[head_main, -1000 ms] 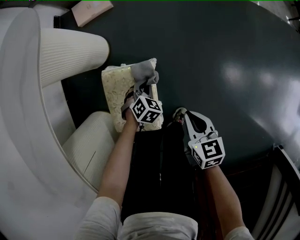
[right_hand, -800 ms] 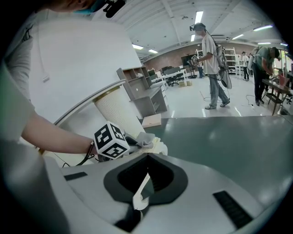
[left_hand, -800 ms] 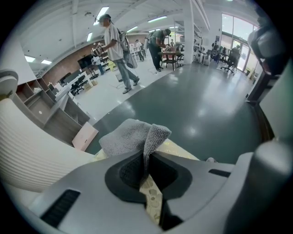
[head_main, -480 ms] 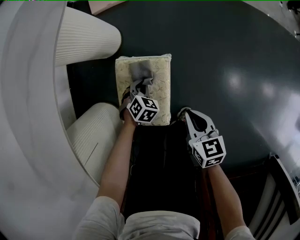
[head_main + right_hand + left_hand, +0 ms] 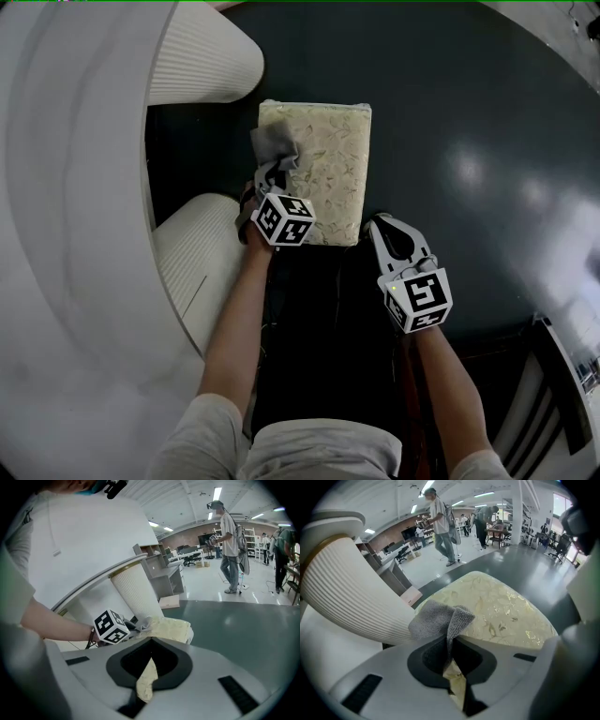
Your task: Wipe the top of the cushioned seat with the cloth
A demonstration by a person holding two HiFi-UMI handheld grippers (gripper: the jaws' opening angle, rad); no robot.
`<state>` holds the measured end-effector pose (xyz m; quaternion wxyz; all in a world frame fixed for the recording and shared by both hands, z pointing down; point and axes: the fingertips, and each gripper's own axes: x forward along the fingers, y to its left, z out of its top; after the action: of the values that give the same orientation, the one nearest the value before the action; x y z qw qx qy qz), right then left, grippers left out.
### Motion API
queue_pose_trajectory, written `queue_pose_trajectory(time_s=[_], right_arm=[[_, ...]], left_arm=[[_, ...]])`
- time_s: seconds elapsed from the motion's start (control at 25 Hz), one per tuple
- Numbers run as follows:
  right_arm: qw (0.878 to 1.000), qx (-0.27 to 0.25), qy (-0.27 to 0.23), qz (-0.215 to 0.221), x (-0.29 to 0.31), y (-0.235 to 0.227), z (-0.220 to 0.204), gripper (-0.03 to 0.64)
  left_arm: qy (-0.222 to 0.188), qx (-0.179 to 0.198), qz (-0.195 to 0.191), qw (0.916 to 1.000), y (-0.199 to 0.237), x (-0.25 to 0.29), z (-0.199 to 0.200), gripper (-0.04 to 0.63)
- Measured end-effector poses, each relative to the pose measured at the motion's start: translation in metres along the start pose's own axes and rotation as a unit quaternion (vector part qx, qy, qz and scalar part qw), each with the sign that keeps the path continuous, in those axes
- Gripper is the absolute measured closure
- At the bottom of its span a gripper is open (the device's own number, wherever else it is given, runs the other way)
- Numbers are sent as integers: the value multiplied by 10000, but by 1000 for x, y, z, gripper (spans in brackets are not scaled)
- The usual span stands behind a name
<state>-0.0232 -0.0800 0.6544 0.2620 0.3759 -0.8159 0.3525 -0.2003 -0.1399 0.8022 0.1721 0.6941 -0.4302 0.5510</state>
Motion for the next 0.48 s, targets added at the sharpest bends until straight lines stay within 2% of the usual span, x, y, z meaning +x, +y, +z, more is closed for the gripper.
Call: queue_pose_trajectory(time_s=[0.24, 0.48], right_arm=[[9997, 126, -137, -155, 2, 14, 8, 607], [9995, 192, -159, -192, -5, 13, -4, 607]], left_arm=[[-29, 90, -72, 9999, 0, -1, -13, 568], [-197, 323, -173, 9991, -21, 2, 3, 568]])
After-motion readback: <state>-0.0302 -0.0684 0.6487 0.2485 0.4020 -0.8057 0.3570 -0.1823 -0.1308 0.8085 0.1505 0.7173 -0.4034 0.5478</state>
